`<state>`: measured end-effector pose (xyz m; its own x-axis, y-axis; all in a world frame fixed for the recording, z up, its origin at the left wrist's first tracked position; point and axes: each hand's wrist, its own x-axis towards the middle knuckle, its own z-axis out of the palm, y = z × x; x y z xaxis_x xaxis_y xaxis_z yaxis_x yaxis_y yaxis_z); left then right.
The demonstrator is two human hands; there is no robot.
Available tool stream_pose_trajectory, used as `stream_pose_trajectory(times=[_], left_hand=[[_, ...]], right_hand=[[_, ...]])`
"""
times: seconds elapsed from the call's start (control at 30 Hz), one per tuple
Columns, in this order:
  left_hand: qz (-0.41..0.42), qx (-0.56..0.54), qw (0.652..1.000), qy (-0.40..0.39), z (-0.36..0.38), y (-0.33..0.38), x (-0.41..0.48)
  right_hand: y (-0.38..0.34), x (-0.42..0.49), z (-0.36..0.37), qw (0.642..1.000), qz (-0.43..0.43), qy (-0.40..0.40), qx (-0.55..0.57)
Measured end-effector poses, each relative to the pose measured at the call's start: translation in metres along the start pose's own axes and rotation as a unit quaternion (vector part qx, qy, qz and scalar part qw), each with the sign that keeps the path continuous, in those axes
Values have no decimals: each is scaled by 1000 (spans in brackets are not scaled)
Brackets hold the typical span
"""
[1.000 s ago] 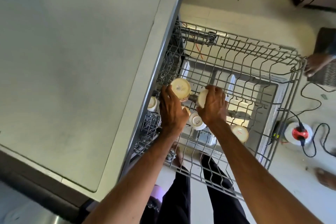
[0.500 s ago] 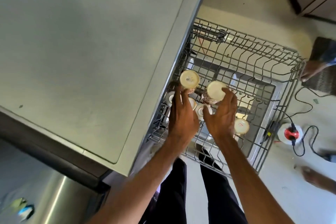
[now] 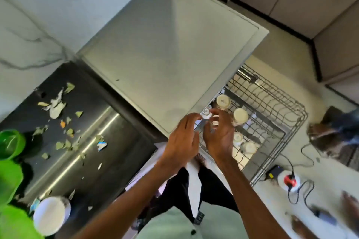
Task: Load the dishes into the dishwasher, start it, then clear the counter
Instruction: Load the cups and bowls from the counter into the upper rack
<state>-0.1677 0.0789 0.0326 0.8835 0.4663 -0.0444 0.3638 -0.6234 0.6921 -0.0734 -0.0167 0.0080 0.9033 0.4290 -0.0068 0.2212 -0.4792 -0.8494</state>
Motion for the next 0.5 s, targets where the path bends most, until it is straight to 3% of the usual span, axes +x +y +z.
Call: stream_pose_trajectory(times=[0.23,0.37,0.5], left_hand=[[-129,23,981,141,-71,-15,-61],[-191,52,957,213,-93,-46,-124],[-277,59,916,283,-112,-79,-210]], right_hand=[[-81,-7,33,972,-104,-209,-15],[-125,-38,70,915,-195,-352,-37],[-156,-81,112,852,-269,-446,-57]])
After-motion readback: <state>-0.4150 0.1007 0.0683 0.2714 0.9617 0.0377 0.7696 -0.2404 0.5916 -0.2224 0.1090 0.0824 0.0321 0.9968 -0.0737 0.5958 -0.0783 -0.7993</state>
